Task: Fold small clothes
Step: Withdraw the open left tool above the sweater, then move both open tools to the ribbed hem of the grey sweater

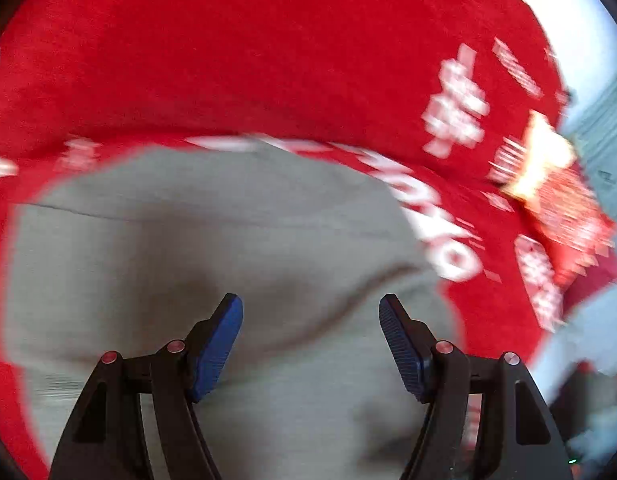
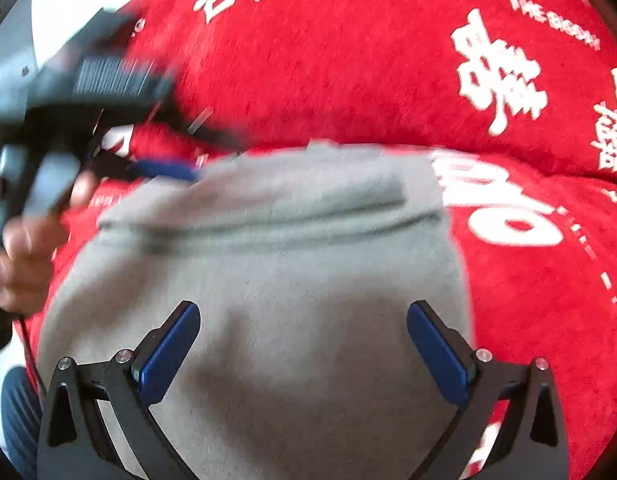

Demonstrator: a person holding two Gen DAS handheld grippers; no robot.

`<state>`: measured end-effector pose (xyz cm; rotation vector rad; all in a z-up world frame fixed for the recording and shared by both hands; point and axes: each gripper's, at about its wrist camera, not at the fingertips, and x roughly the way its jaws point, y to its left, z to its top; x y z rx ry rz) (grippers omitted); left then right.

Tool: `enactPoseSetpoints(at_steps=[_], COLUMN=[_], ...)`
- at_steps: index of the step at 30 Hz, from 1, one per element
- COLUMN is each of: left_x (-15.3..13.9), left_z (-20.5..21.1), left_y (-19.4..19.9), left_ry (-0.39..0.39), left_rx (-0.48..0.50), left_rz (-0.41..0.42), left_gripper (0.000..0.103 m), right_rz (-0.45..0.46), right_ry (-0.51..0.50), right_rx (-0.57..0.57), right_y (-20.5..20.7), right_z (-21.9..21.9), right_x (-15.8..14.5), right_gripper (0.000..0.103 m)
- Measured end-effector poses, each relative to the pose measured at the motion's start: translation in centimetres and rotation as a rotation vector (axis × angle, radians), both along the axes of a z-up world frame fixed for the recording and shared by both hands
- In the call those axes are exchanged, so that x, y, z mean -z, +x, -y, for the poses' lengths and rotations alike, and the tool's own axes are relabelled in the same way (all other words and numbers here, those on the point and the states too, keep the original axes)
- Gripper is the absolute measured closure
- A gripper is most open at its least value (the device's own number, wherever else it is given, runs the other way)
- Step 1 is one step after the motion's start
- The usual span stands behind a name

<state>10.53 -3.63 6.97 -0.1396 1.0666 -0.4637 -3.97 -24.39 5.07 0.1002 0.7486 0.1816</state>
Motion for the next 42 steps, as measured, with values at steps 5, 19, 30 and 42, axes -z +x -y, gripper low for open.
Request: enactPoseSetpoints(at_steps=[5,19,30,42], left_x=[1.0,5.4,6.2,6.3], left_z=[-5.3,-8.6,-6.7,-7.1], left_y=[0.0,-2.4,-6.9,-11.5], left_ry=[0.158,0.286,0.276,0.300], left_rx=[-0.221,-0.214,-0.176,-0.199], left_rz=[0.065,0.089,0.089,0.155], left_gripper=[0.031,0.031,0.031,0.019], right_rz=[0.061,-0.199,-0.240,-0.163], right_ry=[-0.036,-0.124,-0.163,-0.176], right_rx=[0.005,0.079,0.035,0.056], right_y=[3.4,9.5,5.8,0.9], right_z=[-1.1,-2.6,-4.9,-5.0], right_x=[-3.5,1.1,1.5,2.0], right_gripper=[0.000,0.001,0.001,0.001])
